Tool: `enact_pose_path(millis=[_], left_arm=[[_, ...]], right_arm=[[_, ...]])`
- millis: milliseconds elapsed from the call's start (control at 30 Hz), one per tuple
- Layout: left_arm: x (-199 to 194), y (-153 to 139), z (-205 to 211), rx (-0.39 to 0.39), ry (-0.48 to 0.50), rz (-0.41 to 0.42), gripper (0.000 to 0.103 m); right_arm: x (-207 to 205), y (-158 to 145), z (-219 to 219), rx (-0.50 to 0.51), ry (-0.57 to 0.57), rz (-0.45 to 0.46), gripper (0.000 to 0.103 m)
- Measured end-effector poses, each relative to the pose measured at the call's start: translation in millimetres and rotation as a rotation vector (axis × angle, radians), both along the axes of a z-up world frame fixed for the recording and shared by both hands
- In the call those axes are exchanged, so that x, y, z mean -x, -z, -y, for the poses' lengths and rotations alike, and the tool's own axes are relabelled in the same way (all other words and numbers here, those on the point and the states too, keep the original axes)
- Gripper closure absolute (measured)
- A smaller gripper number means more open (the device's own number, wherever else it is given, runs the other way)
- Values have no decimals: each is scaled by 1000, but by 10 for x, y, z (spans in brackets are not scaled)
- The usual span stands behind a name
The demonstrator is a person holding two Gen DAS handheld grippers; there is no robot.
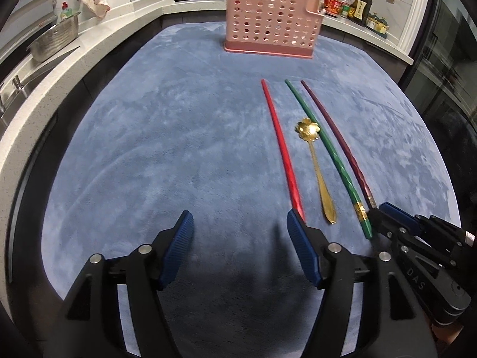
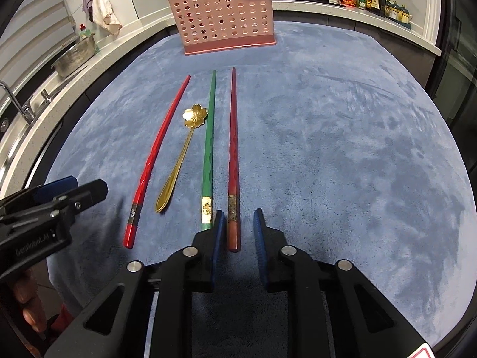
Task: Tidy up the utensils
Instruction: 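Grasp the last red chopstick with the left tool while the right tool grasps the dark-red chopstick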
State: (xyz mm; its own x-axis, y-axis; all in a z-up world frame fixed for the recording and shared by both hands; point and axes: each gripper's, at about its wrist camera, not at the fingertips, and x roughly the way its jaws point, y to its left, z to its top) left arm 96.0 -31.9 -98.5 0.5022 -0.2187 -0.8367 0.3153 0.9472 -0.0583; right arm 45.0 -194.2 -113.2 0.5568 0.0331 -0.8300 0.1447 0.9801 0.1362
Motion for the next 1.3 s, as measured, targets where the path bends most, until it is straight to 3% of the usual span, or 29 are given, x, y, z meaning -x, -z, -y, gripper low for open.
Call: enact_pose_path(millis=[167, 533, 833, 1033, 1300], left_arm=[[50, 8, 62, 18, 21, -9, 34], [143, 135, 234, -1, 69, -38, 35], [101, 228, 229, -12, 51, -57, 45], [118, 231, 252, -15, 71, -47, 59], [109, 220, 220, 27, 80, -59, 94]], right_arm=[[1, 8, 28, 4, 5, 2, 96], [36, 11, 50, -9, 12, 5, 96], [41, 14, 49, -11, 13, 6, 96], [41, 15, 48, -11, 13, 6, 96], [44, 17, 50, -12, 13, 5, 96]])
